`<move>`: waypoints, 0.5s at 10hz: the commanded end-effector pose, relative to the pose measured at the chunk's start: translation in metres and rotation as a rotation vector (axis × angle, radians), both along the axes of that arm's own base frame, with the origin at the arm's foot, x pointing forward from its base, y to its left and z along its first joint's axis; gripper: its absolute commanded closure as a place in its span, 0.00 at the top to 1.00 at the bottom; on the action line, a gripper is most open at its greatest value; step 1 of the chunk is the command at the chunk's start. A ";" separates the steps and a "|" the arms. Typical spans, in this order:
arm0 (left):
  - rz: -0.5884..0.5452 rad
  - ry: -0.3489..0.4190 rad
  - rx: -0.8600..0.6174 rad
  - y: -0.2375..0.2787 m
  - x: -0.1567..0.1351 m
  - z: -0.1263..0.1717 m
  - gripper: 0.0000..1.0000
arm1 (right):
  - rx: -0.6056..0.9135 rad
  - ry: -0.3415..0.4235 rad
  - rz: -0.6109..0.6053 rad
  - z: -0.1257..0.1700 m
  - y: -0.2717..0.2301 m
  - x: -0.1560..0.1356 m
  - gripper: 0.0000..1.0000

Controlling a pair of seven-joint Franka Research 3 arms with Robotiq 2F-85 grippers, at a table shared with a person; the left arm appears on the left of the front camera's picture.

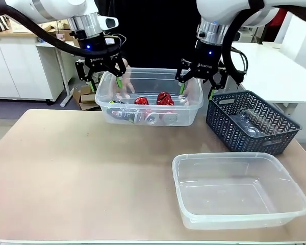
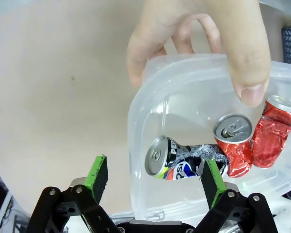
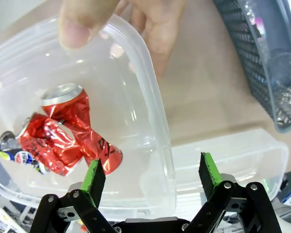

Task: Sort the waste into each basket.
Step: Release the Organizing box you were holding.

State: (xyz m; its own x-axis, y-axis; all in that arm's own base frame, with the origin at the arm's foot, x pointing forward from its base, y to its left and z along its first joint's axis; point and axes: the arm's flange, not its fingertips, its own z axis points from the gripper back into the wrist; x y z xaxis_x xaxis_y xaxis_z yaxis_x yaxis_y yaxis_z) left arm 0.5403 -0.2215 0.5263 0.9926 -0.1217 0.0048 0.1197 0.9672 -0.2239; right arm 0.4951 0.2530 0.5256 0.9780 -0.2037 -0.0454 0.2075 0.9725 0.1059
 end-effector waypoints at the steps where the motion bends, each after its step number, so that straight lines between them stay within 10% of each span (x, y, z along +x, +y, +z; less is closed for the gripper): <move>1: -0.002 -0.005 0.010 0.001 0.002 0.000 1.00 | 0.004 0.003 -0.004 0.000 0.000 0.000 1.00; 5: -0.002 0.001 0.002 -0.001 0.001 -0.001 1.00 | -0.035 0.020 0.047 0.015 0.011 -0.001 1.00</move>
